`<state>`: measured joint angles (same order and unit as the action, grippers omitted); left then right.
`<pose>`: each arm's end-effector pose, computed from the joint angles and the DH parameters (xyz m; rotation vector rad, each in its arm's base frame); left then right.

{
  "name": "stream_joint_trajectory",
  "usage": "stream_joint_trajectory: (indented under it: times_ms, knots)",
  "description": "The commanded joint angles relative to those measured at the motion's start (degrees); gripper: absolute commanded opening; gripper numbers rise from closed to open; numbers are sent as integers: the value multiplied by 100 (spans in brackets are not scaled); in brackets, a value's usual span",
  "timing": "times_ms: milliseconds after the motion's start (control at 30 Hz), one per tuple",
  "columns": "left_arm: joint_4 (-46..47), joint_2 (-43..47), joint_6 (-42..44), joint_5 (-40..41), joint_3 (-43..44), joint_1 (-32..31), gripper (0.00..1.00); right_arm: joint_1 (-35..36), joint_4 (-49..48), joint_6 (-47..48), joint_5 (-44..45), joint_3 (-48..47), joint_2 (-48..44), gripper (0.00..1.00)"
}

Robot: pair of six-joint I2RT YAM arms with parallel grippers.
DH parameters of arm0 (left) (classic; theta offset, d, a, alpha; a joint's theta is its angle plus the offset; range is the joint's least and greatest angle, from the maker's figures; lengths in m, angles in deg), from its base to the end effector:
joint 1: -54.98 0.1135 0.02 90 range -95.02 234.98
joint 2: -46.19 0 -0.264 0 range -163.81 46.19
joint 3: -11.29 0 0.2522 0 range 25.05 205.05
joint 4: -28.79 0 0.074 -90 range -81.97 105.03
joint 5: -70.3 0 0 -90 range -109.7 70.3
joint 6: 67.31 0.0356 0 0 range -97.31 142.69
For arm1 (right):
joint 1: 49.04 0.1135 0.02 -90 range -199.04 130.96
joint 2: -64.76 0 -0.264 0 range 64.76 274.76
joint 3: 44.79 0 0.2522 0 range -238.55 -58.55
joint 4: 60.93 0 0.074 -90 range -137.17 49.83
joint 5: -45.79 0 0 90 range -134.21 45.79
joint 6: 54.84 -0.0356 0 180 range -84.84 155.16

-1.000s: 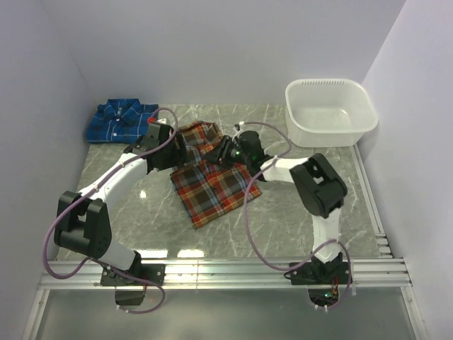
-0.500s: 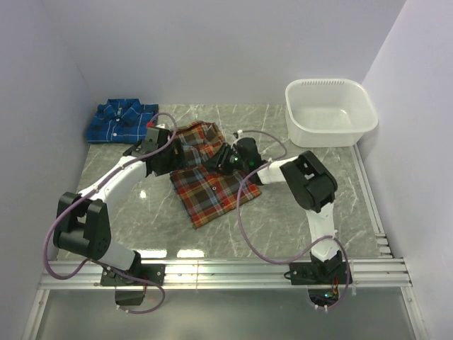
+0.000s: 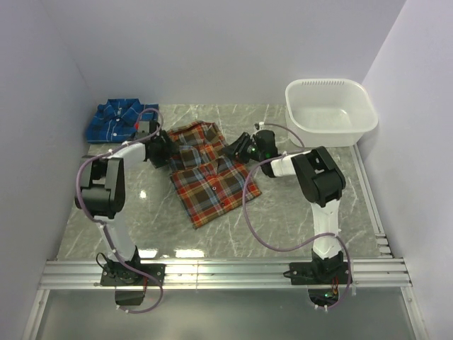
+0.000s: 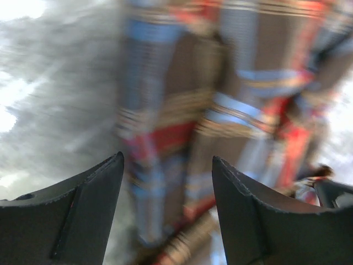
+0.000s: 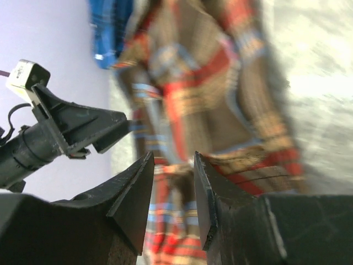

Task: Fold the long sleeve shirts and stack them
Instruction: Fold the shirt

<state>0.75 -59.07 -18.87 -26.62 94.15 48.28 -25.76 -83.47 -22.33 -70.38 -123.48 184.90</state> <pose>0.3891 -0.0500 0.1878 -0.7003 2.4131 -0.5079 0.3996 0.1890 0.1405 0.2832 2.1010 1.3384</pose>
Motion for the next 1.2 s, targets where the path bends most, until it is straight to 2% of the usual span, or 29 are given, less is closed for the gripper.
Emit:
stream_joint_trajectory:
  times_ms: [0, 233, 333, 400, 567, 667, 833, 900, 1167]
  knots:
    - [505, -241, -186, -257, -229, 212, 71, 27, -263, -69, 42, -20, 299, 42]
    - [383, -593, -177, -47, -257, 432, 70, -61, -387, -52, 42, 199, 450, 42]
    - [391, -207, -186, 6, -336, 433, 65, -88, -64, 194, 77, 226, 134, 42]
    - [435, 171, -194, -90, -423, 433, 49, -96, 261, 458, 69, 138, -120, 42]
    - [917, 1057, -396, -520, -695, 380, 48, -79, 676, 818, -37, 24, -596, 42]
    - [1322, 1252, -493, -714, -714, 266, 48, -79, 834, 906, -81, 76, -842, 42]
    - [1560, 814, -590, -943, -591, 134, 47, -61, 852, 924, -151, 331, -1168, 42]
    - [1665, 585, -625, -987, -705, 134, 43, -61, 843, 959, -134, 498, -1273, 42]
    - [1718, -4, -616, -680, -1073, 195, 42, -70, 711, 1003, -186, 1034, -1361, 42]
